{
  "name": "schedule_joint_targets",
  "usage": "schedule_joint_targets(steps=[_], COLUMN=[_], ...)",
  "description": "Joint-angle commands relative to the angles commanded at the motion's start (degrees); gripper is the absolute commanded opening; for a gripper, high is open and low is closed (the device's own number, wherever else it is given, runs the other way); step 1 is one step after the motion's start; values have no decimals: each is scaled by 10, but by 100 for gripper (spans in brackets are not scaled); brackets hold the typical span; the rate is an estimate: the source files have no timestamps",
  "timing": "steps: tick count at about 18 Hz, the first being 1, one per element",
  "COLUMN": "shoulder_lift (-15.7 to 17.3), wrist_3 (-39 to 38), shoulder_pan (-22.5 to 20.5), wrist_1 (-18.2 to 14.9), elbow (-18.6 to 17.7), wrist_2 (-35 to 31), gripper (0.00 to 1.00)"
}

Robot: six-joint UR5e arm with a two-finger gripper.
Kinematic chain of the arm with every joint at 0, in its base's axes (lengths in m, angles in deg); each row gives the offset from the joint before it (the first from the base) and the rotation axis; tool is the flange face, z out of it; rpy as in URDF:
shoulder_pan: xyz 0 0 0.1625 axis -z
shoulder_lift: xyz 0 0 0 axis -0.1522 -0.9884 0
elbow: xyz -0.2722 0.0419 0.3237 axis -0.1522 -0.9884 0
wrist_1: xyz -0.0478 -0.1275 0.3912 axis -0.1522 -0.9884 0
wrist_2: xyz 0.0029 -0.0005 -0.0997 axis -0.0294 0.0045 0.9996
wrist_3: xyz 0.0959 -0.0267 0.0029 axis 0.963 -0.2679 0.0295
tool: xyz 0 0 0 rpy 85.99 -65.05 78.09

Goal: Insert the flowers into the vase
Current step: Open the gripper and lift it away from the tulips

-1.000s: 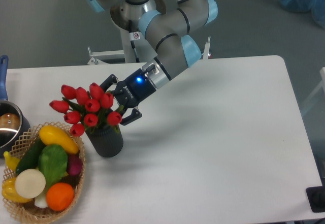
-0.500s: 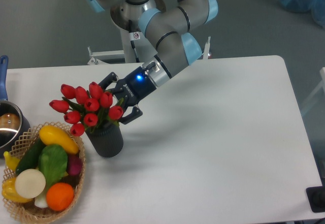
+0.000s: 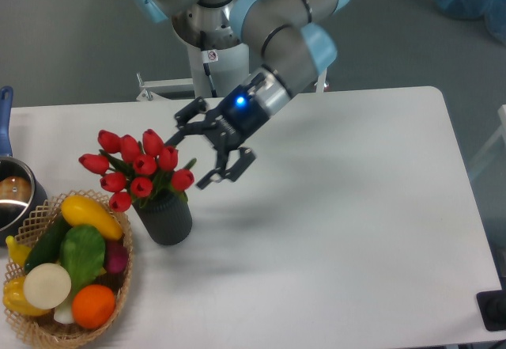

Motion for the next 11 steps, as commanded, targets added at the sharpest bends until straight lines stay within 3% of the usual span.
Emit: schedule_joint_targets(steps=[4,7,9,11], shoulder_lift=[24,22,12,-21], wrist_3=[-2,-6,-7,-7], shoulder_pan=[-27,-33,-41,-41], wrist_1=[1,1,-1,-2], elbow=[45,70,101,128], wrist_2=[-152,-208,-275,-382], gripper=[100,100,100,100])
